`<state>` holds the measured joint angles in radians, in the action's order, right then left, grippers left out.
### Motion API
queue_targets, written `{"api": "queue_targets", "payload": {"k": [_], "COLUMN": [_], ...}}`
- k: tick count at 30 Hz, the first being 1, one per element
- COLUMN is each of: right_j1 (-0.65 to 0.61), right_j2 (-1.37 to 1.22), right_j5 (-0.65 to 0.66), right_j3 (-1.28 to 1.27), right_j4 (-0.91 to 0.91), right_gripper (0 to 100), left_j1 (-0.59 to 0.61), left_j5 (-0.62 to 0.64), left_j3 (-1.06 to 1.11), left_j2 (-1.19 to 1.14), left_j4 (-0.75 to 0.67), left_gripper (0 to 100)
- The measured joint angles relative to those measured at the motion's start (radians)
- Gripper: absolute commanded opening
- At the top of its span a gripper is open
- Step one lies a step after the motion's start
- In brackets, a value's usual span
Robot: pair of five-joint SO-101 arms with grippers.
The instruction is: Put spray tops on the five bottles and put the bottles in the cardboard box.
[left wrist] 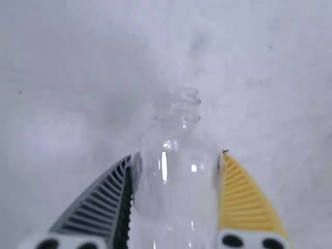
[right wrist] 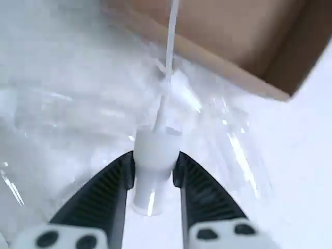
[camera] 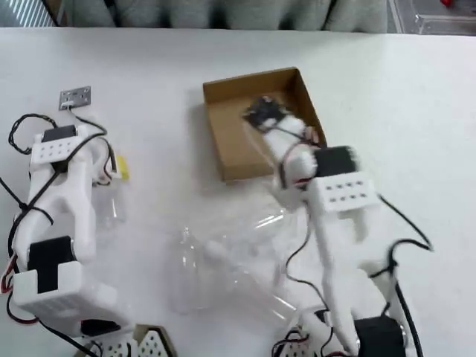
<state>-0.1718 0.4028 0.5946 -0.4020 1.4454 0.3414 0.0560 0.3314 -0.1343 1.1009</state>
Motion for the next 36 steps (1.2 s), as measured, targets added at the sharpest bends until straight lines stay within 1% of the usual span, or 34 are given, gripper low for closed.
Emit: {"api": "queue_targets", "payload": {"k": [3, 8, 11, 14, 15, 17, 20, 22, 24, 27, 28, 30, 34, 35, 36], "right_j1": [0.209, 0.568, 0.736, 0.872, 0.910, 0.962, 0.984, 0.985, 0.991, 0.991, 0.991, 0.991, 1.023, 1.033, 1.042], "right_j2": [0.015, 0.015, 0.015, 0.015, 0.015, 0.015, 0.023, 0.023, 0.023, 0.032, 0.034, 0.037, 0.080, 0.094, 0.109], "right_j5": [0.163, 0.457, 0.654, 0.833, 0.881, 0.941, 0.961, 0.961, 0.961, 0.922, 0.907, 0.870, 0.760, 0.730, 0.698], "right_j3": [0.000, -0.044, -0.143, -0.264, -0.302, -0.385, -0.491, -0.537, -0.560, -0.563, -0.563, -0.563, -0.563, -0.563, -0.563], "right_j4": [0.066, 0.066, 0.008, -0.094, -0.138, -0.233, -0.385, -0.462, -0.509, -0.539, -0.542, -0.543, -0.523, -0.511, -0.499], "right_gripper": [1.7, 1.8, 1.9, 2.0, 3.2, 9.2, 23.1, 29.6, 30.8, 30.7, 30.0, 24.2, 1.7, 0.8, 3.8], "left_j1": [0.000, 0.000, 0.000, 0.000, 0.000, 0.000, 0.000, 0.000, 0.000, 0.000, 0.000, 0.000, 0.000, 0.000, 0.000], "left_j5": [0.000, 0.000, 0.000, 0.000, 0.000, 0.000, 0.000, 0.000, 0.000, 0.000, 0.000, 0.000, 0.000, 0.000, 0.000], "left_j3": [0.000, 0.000, 0.000, 0.000, 0.000, 0.000, 0.000, 0.000, 0.000, 0.000, 0.000, 0.000, 0.000, 0.000, 0.000], "left_j2": [0.000, 0.000, 0.000, 0.000, 0.000, 0.000, 0.000, 0.000, 0.000, 0.000, 0.000, 0.000, 0.000, 0.000, 0.000], "left_j4": [0.000, 0.000, 0.000, 0.000, 0.000, 0.000, 0.000, 0.000, 0.000, 0.000, 0.000, 0.000, 0.000, 0.000, 0.000], "left_gripper": [2, 2, 2, 2, 2, 2, 2, 2, 2, 2, 2, 2, 2, 2, 2]}}
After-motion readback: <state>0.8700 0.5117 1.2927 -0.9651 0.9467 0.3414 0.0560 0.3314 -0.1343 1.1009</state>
